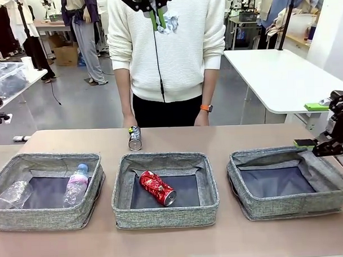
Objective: Sort the waste into the appropriate baskets.
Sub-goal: Place the picked waste into the Fabric basket indicated by the person.
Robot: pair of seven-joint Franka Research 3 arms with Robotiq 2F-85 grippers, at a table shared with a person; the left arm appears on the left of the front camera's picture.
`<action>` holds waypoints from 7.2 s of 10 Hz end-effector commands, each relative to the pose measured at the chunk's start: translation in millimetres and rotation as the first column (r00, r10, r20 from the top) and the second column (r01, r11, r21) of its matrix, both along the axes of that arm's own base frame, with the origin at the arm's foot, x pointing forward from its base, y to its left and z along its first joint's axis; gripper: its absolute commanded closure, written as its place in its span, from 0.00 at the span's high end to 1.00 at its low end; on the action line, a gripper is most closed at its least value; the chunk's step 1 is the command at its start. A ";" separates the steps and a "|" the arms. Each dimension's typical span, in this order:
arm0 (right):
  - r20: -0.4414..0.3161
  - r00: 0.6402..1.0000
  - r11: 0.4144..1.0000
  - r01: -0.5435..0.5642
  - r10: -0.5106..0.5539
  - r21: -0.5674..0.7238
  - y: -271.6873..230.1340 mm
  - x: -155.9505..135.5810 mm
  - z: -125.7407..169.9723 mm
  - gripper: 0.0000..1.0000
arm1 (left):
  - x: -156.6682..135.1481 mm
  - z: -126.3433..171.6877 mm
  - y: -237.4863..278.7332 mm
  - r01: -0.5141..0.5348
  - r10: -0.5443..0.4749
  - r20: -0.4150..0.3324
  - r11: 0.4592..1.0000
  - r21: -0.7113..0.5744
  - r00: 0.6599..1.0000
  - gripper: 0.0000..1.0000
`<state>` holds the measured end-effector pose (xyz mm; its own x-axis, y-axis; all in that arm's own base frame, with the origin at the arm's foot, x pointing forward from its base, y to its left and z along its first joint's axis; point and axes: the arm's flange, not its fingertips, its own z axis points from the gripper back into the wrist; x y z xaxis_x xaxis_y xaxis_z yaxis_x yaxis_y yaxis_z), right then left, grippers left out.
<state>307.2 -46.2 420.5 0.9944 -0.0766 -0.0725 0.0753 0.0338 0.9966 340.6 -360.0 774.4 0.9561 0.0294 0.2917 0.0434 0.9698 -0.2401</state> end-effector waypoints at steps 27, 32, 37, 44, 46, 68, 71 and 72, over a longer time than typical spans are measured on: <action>0.114 0.933 0.924 0.356 -0.343 -0.140 -90.6 -48.1 -24.5 1.00 | -23.1 -96.0 -32.0 0.197 -0.208 -0.040 0.961 -0.193 0.977 0.08; 0.133 0.724 0.728 0.685 -0.677 -0.021 -202.6 -138.9 -41.8 1.00 | 27.2 -223.0 -189.6 0.468 -0.497 -0.099 0.856 -0.221 0.862 0.08; 0.092 0.804 0.803 0.593 -0.588 -0.056 -188.1 -95.3 -23.8 1.00 | 39.7 -308.3 -277.9 0.426 -0.445 -0.091 0.888 -0.173 0.891 0.08; 0.092 0.804 0.803 0.593 -0.588 -0.056 -188.1 -95.3 -23.8 1.00 | 39.0 -312.1 -277.8 0.432 -0.449 -0.102 0.889 -0.153 0.888 0.63; 0.092 0.804 0.803 0.593 -0.588 -0.056 -188.1 -95.3 -23.8 1.00 | 38.6 -311.7 -276.6 0.434 -0.451 -0.100 0.888 -0.154 0.887 1.00; 0.032 0.995 0.993 -0.087 0.090 -0.074 35.9 68.6 58.8 1.00 | -110.4 -284.2 422.3 -0.219 -0.037 -0.246 0.340 -0.915 0.969 1.00; -0.042 0.981 0.982 -0.187 0.189 0.035 -13.7 62.7 54.8 1.00 | -125.2 -330.9 434.5 -0.284 -0.088 -0.322 0.296 -0.912 0.943 1.00; -0.025 0.990 0.989 -0.140 0.141 0.046 -28.7 58.5 52.1 1.00 | -117.4 -338.6 429.9 -0.294 -0.127 -0.345 0.307 -0.905 0.930 1.00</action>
<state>362.0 -56.9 468.0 0.9917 0.0888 -0.0929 0.0921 0.0140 0.9957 237.2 114.9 470.5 0.9356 0.2045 -0.2879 -0.2993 0.0266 -0.9538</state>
